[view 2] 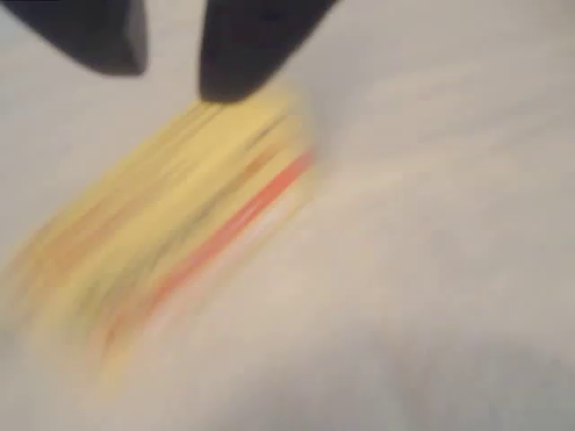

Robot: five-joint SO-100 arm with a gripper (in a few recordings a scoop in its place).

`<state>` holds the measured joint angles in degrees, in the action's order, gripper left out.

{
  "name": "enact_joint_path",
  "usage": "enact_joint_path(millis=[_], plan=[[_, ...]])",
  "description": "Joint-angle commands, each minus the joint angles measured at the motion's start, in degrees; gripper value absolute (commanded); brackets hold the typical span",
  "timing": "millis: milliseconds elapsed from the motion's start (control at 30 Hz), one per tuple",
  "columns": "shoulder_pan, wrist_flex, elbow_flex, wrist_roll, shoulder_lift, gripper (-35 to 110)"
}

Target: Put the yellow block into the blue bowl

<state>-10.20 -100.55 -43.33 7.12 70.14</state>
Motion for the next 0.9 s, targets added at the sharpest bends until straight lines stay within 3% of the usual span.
enact_joint_path(millis=[0,267,567,867], plan=[[-3.8,-2.7,10.2,5.1,-1.2,1],[-8.8,-3.4,14.7,7.1,-7.5,2],[-10.0,-3.3,18.8,7.1,-12.0,21],[-10.0,-3.3,24.4,7.1,-19.4,21]])
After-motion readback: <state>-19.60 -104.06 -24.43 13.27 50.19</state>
